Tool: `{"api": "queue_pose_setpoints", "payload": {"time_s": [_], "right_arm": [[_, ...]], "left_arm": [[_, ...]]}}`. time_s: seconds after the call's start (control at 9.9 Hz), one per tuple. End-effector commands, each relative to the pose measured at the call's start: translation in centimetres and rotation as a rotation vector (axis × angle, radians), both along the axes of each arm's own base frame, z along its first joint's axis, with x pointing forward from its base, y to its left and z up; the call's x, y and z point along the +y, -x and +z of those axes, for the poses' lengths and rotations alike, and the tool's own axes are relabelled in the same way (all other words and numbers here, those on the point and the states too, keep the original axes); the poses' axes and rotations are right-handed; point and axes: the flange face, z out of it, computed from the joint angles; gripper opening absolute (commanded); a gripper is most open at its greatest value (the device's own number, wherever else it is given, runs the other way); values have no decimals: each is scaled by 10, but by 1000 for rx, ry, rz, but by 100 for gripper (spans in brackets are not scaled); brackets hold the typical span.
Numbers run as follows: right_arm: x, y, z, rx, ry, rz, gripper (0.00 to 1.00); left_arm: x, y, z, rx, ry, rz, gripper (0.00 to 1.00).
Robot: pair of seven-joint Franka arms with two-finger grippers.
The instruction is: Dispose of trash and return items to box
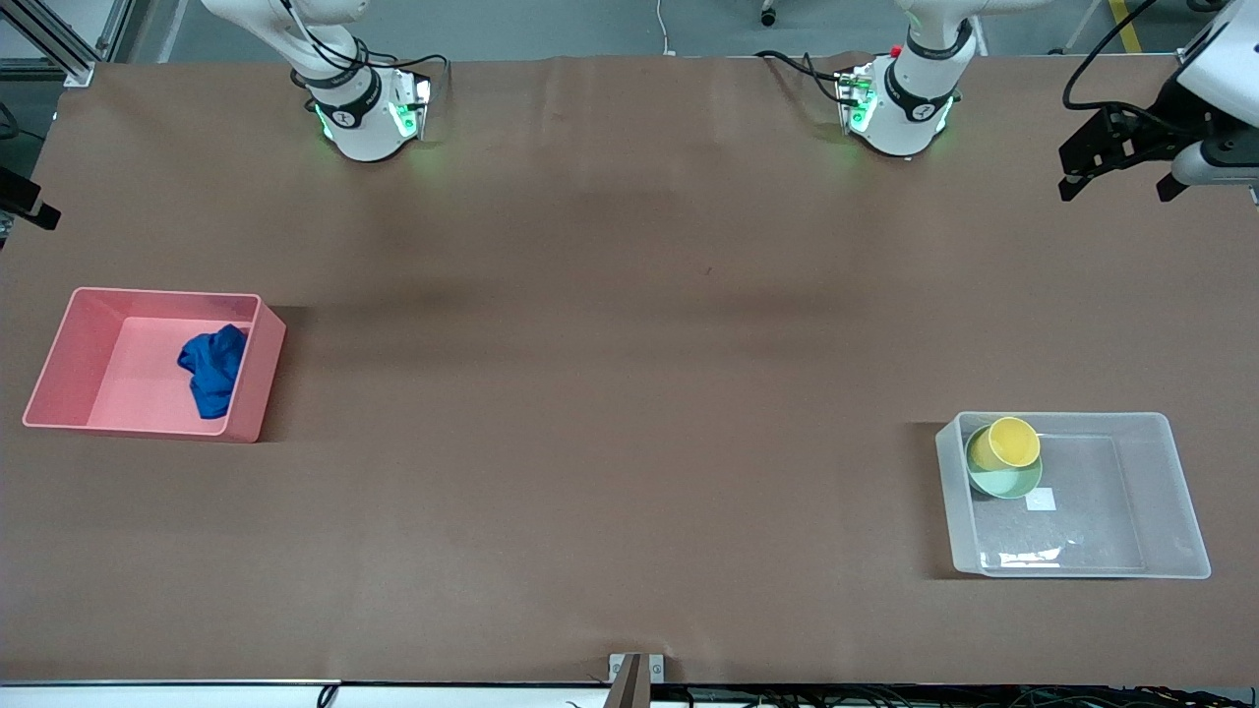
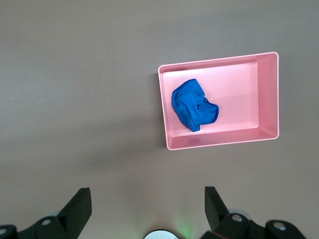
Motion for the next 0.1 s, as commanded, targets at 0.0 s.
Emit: {"api": "queue_pose_setpoints", "payload": {"time_s": [0.0], "right_arm": [[-1, 4, 3, -5, 7, 0, 100]], "left_arm": [[6, -12, -13, 37, 16, 0, 100]]}}
